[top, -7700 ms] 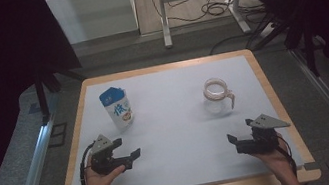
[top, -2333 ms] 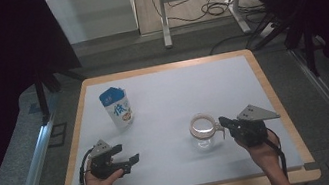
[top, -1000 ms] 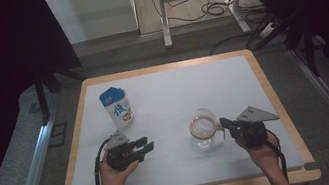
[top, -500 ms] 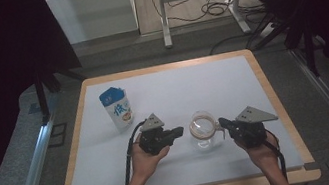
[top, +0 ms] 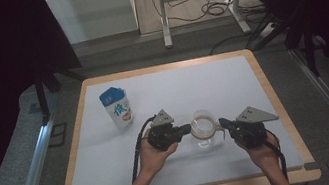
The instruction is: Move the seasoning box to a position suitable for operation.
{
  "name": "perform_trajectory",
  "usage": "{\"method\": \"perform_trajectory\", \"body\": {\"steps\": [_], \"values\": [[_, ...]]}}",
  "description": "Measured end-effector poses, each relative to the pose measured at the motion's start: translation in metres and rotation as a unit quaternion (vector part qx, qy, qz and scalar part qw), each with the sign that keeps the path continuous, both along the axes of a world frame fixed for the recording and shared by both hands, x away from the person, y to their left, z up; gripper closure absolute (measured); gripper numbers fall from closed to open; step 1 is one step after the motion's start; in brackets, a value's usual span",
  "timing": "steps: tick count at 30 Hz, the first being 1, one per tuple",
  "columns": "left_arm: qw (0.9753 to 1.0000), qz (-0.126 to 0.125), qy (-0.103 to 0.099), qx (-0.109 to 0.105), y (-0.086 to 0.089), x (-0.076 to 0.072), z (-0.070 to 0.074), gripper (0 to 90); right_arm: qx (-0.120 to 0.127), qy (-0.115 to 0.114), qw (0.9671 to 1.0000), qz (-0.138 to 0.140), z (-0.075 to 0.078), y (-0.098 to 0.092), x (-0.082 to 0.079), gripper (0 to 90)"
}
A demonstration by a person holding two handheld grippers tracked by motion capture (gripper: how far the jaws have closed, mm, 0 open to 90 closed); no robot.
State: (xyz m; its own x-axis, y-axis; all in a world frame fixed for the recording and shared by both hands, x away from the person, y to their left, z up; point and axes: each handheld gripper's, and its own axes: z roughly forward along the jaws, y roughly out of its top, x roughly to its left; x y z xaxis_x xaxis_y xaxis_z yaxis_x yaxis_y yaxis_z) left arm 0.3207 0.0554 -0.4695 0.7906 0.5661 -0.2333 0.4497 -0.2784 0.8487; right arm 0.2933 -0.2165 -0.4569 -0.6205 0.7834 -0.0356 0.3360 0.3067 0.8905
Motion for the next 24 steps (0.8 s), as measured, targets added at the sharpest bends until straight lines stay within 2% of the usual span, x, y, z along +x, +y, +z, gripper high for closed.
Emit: {"method": "perform_trajectory", "body": {"steps": [9,13,16,19,21,24], "values": [[0.9999,-0.012,-0.011,0.006,-0.015,0.001,0.009,90.0,0.002,-0.001,1.0000,-0.005,-0.001,-0.003,0.000,90.0],[0.9997,-0.017,-0.014,0.007,-0.022,0.001,0.014,90.0,0.009,-0.004,0.9999,-0.012,-0.001,-0.011,-0.002,87.8],[0.9995,-0.023,-0.016,0.010,-0.029,0.001,0.017,90.0,0.020,-0.004,0.9996,-0.019,0.001,-0.020,-0.005,80.7],[0.9992,-0.031,-0.021,0.015,-0.037,0.001,0.020,90.0,0.022,0.004,0.9995,-0.021,-0.001,-0.030,-0.008,77.9],[0.9990,-0.035,-0.023,0.015,-0.042,0.001,0.021,90.0,0.028,0.011,0.9992,-0.026,-0.006,-0.037,-0.011,65.9],[0.9984,-0.043,-0.028,0.022,-0.050,-0.001,0.022,90.0,0.029,0.019,0.9988,-0.035,-0.014,-0.047,-0.014,56.5]]}}
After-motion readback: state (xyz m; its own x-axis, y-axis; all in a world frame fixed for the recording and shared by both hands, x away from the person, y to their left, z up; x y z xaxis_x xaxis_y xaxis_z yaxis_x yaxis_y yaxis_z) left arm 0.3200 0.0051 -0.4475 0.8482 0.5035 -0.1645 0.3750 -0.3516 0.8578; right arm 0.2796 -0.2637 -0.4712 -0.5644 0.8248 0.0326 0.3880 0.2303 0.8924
